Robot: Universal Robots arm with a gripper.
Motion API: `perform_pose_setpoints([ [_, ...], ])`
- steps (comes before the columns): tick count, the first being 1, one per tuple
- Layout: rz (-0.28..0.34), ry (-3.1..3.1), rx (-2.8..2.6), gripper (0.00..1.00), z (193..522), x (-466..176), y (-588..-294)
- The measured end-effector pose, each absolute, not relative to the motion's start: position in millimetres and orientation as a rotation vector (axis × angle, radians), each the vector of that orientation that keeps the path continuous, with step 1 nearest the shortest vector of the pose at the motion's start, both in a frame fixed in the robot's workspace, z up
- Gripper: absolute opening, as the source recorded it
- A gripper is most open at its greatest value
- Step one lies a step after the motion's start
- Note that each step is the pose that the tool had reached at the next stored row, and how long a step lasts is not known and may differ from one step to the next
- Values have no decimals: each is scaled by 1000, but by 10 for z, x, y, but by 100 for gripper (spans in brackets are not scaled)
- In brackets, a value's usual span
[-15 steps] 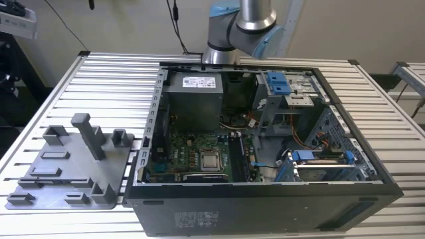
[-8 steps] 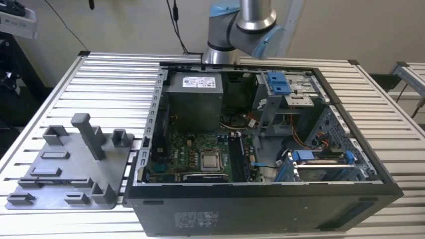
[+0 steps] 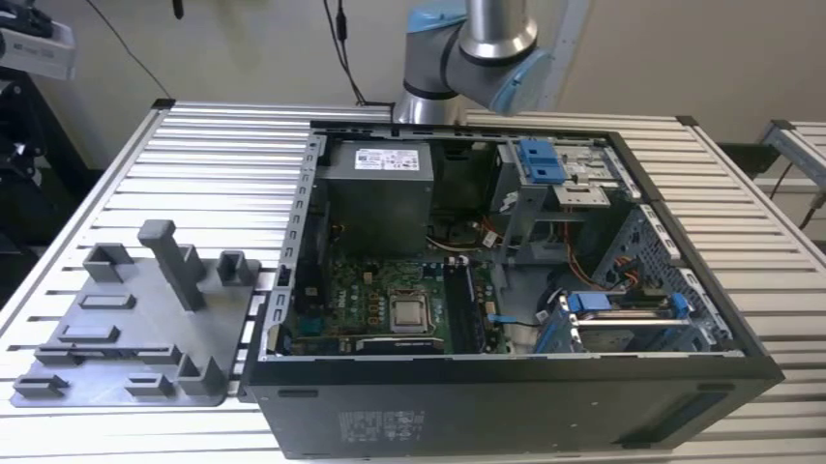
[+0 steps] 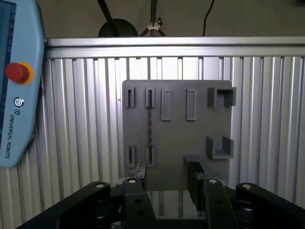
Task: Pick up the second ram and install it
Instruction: 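Pick up the second ram and move it above second insertion slot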
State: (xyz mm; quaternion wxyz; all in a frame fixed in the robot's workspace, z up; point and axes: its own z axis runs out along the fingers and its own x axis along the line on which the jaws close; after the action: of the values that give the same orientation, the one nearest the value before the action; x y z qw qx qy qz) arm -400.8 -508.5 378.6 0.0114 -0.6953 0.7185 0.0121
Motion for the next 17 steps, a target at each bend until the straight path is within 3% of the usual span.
perform_pose_setpoints([
  [17,38,2242,-2169,48,3601,-4008,-5084],
])
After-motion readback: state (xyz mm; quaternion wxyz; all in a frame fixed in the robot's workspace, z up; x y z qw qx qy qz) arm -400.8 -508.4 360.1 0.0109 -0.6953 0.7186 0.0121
